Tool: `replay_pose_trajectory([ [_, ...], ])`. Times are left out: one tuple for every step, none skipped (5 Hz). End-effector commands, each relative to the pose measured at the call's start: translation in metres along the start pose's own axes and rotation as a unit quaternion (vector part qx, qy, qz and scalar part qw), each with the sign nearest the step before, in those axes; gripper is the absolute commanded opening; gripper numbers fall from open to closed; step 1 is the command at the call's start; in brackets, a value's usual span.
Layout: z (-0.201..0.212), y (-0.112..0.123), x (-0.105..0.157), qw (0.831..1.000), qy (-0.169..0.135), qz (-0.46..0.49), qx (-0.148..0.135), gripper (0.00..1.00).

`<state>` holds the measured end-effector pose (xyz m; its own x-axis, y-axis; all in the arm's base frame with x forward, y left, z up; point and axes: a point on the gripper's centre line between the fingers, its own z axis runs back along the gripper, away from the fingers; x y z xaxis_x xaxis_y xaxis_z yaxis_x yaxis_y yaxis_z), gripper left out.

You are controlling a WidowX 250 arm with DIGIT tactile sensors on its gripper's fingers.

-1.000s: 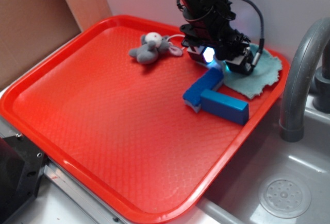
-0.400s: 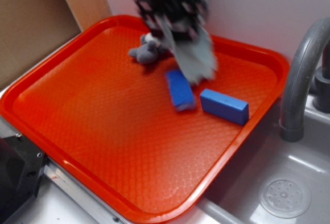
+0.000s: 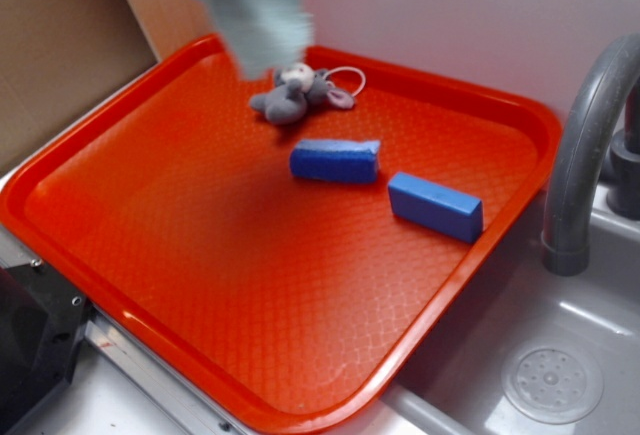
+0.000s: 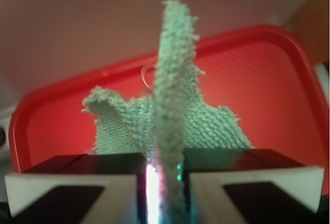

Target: Grab the blue cloth.

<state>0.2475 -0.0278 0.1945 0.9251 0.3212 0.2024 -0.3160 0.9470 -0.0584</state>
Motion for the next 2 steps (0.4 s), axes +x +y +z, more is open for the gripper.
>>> replay_pose_trajectory([
  [0.005, -0.004, -0.04, 0.997, -0.014, -0.076, 0.017, 0.0],
  [-0.009, -0.018, -0.047, 0.994, -0.017, -0.106, 0.027, 0.0],
])
